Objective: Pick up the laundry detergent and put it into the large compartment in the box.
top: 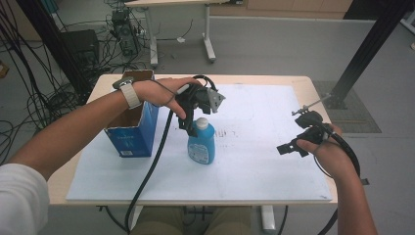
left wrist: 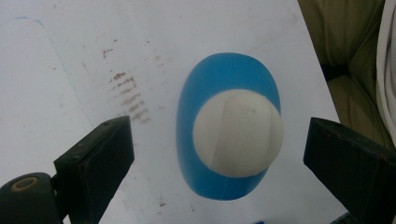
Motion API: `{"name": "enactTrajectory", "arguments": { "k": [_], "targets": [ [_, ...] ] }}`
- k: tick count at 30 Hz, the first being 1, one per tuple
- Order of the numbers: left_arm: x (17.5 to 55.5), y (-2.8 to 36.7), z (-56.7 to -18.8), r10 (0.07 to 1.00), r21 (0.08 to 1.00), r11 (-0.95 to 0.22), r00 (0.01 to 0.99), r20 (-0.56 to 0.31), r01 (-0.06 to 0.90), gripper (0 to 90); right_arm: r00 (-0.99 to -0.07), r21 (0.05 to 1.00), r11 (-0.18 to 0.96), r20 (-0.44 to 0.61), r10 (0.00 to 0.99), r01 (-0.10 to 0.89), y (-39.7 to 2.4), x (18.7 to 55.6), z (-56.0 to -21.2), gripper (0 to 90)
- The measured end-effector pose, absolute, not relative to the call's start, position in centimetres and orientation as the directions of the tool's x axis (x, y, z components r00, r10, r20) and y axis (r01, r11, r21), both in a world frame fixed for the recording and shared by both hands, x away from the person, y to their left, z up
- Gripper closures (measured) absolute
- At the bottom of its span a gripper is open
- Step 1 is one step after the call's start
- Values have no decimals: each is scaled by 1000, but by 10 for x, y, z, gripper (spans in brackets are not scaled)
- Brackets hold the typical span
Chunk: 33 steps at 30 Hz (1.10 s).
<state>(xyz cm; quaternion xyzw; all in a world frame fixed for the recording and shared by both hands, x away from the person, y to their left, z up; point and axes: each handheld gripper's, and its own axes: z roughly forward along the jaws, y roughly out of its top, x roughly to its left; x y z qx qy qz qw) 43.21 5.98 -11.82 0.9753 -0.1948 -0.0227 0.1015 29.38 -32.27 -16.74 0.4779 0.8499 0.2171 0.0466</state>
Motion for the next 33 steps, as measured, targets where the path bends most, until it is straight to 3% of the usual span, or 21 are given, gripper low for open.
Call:
{"name": "enactTrajectory", "arguments": {
  "k": [33],
  "targets": [
    [433,62,-119,-377,213,-905,926,-1,-368,90,-538,414,448,129,833,793,-322,294,-168,87]
  ]
}}
